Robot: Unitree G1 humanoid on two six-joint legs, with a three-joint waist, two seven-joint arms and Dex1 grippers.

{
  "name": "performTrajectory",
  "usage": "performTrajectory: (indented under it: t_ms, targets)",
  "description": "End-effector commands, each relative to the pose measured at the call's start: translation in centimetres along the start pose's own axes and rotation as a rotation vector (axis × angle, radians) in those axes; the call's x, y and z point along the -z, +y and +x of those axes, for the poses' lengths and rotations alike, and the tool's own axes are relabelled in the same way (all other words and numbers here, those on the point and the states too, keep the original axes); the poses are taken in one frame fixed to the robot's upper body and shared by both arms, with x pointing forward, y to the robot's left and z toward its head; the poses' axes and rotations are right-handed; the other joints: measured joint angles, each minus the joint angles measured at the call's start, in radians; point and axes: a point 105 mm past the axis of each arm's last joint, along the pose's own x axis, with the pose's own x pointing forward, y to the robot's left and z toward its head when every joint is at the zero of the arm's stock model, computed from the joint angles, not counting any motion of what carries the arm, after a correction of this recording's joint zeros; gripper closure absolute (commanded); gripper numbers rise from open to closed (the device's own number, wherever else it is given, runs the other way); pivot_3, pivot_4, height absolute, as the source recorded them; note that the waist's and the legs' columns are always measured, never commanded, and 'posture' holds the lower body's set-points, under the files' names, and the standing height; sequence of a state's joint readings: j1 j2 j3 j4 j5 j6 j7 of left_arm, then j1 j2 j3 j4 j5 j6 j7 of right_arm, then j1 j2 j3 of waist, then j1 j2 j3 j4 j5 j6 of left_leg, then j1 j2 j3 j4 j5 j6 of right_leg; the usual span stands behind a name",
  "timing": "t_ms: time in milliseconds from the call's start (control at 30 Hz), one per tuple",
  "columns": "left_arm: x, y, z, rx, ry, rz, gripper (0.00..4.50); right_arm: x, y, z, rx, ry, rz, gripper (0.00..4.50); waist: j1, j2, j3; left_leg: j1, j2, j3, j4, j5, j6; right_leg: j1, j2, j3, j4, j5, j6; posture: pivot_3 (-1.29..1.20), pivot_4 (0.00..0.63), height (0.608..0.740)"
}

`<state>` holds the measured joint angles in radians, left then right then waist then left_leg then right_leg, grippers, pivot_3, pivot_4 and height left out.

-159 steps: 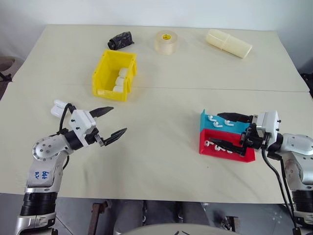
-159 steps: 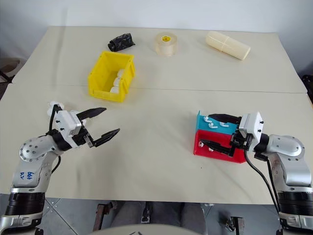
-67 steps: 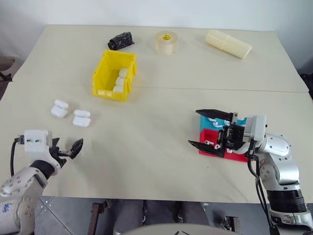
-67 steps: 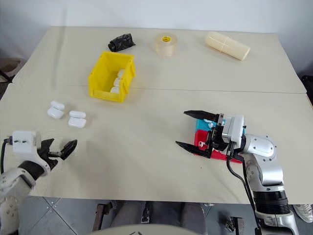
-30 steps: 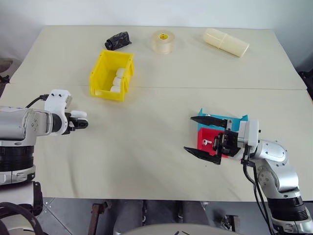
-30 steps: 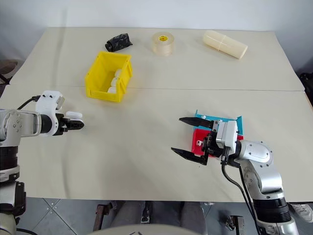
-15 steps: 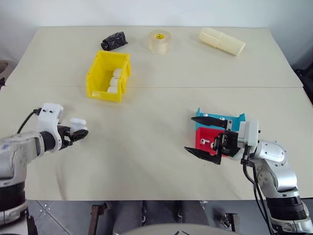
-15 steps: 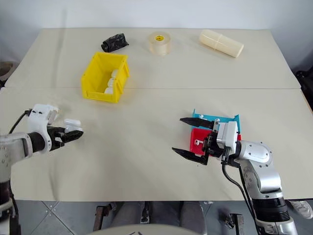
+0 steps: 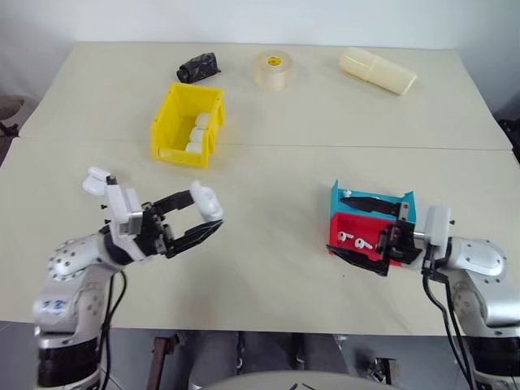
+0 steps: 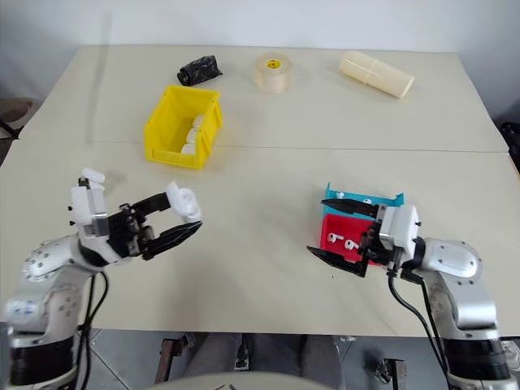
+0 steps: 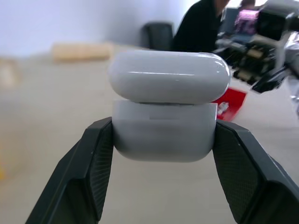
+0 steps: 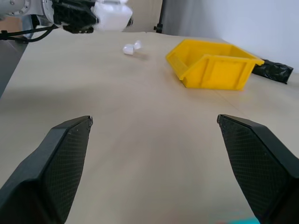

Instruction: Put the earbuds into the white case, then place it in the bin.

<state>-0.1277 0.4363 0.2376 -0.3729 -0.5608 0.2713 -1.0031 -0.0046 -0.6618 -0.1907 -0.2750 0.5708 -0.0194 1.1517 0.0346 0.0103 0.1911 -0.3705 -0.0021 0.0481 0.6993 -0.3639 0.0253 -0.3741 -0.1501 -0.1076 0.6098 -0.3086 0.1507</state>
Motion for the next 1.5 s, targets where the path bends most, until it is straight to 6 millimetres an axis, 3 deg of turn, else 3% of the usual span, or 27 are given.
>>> performTrajectory:
  t_ms: [33,233,400,533,733,1000,1167,1500]
  targets:
    - [-0.1,-1.3,1.9,0.098,-0.072,0.068,1.72,-1.6,-0.3,-1.8,0.073,0.019,-0.067,0.00,-0.004,-0.001,-0.001,0.000,-0.001,0.001,0.000,0.000,0.000,0.000,0.000,0.000,0.000,0.000,0.000,0.00,0.150,0.740]
    - [0.2,-4.8,4.7,0.358,-0.294,0.130,1.72,-2.3,0.4,-6.1,0.197,0.157,-0.097,0.00,-0.008,-0.001,-0.001,0.000,-0.001,0.002,-0.001,-0.001,0.001,0.000,0.001,0.000,-0.001,0.000,0.001,0.00,0.150,0.740]
    - [0.8,-5.7,7.1,0.480,-0.407,0.129,1.72,-2.5,1.4,-9.6,0.256,0.293,-0.091,0.00,-0.001,-0.002,-0.002,0.001,-0.002,0.003,0.000,0.000,0.003,0.002,0.001,0.000,-0.004,0.001,0.002,0.00,0.150,0.740]
    - [1.5,-6.0,8.2,0.541,-0.429,0.083,1.72,-2.0,1.9,-10.9,0.270,0.370,-0.046,0.00,-0.008,-0.002,-0.002,0.001,-0.002,0.002,0.000,0.000,0.003,0.003,0.001,0.000,-0.004,0.001,0.003,0.00,0.150,0.740]
    - [2.5,-6.0,7.7,0.564,-0.341,0.026,1.72,-0.4,1.6,-9.8,0.246,0.531,0.093,0.00,-0.011,0.000,-0.002,0.001,0.001,0.002,0.000,0.000,0.003,0.002,0.001,0.000,-0.004,0.001,0.002,0.00,0.150,0.740]
    - [2.2,-5.2,7.6,0.504,-0.273,0.049,1.72,1.1,-0.9,-7.1,0.169,0.845,0.167,0.00,-0.006,0.000,-0.002,0.000,0.002,-0.001,0.001,0.000,0.003,0.003,0.000,0.000,-0.004,0.001,0.002,0.00,0.150,0.740]
    - [1.9,-5.7,8.1,0.509,-0.264,0.046,1.72,1.8,-1.9,-6.0,0.134,0.994,0.111,0.00,-0.007,0.000,-0.002,-0.002,0.002,-0.003,0.001,0.000,0.003,0.003,0.000,-0.003,-0.006,0.001,0.002,0.00,0.150,0.740]
    - [1.8,-6.5,8.5,0.504,-0.262,0.037,1.72,3.2,-3.3,-4.3,0.044,1.077,0.020,0.00,-0.011,0.000,-0.002,-0.003,0.001,-0.003,0.001,0.000,0.003,0.002,0.000,-0.004,-0.007,0.001,0.003,0.00,0.150,0.740]
